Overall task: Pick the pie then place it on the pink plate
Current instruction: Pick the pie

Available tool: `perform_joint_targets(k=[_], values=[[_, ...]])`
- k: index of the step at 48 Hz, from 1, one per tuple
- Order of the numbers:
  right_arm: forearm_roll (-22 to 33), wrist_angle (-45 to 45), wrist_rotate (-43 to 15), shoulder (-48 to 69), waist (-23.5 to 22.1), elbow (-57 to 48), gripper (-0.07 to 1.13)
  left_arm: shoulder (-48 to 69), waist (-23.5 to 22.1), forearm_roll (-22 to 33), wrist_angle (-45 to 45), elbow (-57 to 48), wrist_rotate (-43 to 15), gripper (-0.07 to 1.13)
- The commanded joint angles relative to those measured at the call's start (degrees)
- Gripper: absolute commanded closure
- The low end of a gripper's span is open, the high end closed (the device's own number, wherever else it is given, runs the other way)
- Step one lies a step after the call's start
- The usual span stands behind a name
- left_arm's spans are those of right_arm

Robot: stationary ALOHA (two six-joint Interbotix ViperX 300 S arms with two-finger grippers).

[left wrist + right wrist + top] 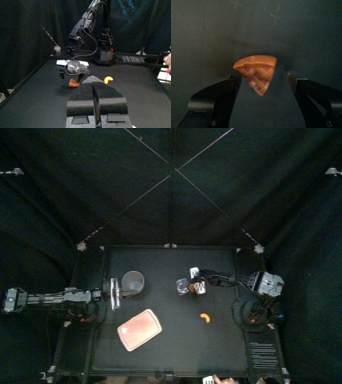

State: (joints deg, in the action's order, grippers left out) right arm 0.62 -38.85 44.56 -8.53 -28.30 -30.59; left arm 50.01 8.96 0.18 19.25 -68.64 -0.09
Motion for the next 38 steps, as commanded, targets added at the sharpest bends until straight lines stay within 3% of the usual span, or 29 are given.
perform_joint_targets(k=[1, 19, 38], values=[[0.1, -1.6, 0.2, -0.5, 0.0, 1.1, 0.0, 0.0, 0.6, 0.0, 0.5, 0.9, 0.0, 1.06], [-0.7, 0.0, -0.1, -1.7, -0.3, 1.6, 0.04, 0.1, 1.8, 0.2, 3.7, -0.4, 0.1, 1.06], [-2.9, -0.6, -0.7, -0.7, 0.8, 4.0, 0.39, 0.1, 1.9, 2.9, 3.8, -1.2, 0.1, 1.06]])
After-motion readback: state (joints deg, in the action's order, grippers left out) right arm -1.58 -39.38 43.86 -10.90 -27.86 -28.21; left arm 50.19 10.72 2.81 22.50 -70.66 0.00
